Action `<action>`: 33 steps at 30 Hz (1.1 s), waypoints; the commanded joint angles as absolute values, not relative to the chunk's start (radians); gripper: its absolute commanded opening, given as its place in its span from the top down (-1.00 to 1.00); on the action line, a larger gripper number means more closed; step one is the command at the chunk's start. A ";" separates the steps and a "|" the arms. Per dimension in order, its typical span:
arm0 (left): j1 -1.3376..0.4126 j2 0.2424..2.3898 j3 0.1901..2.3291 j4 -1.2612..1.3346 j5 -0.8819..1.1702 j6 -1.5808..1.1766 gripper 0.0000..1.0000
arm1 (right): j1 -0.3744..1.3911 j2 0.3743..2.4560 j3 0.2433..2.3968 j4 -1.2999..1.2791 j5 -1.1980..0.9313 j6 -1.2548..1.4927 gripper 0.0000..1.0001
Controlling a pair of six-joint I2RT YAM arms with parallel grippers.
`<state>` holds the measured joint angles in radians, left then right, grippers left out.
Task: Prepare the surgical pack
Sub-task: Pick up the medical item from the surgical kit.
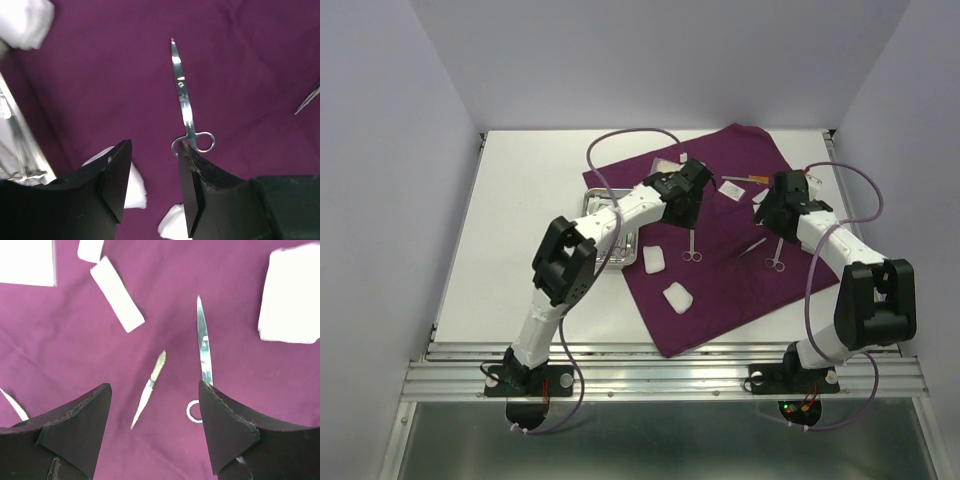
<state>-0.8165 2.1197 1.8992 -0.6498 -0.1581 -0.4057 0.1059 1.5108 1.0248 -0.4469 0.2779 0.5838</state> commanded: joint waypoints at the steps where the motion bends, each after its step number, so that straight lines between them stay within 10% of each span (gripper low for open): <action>1: -0.857 2.221 2.025 -0.732 -0.175 -0.443 -0.04 | 0.109 1.471 0.996 -0.449 0.275 0.546 -0.51; 21: -0.891 2.471 2.203 -0.772 -0.232 -0.502 0.18 | 0.109 1.477 0.985 -0.451 0.239 0.528 -0.53; 33: -0.896 2.341 2.132 -0.712 -0.227 -0.488 0.76 | 0.109 1.471 0.976 -0.451 0.248 0.526 -0.53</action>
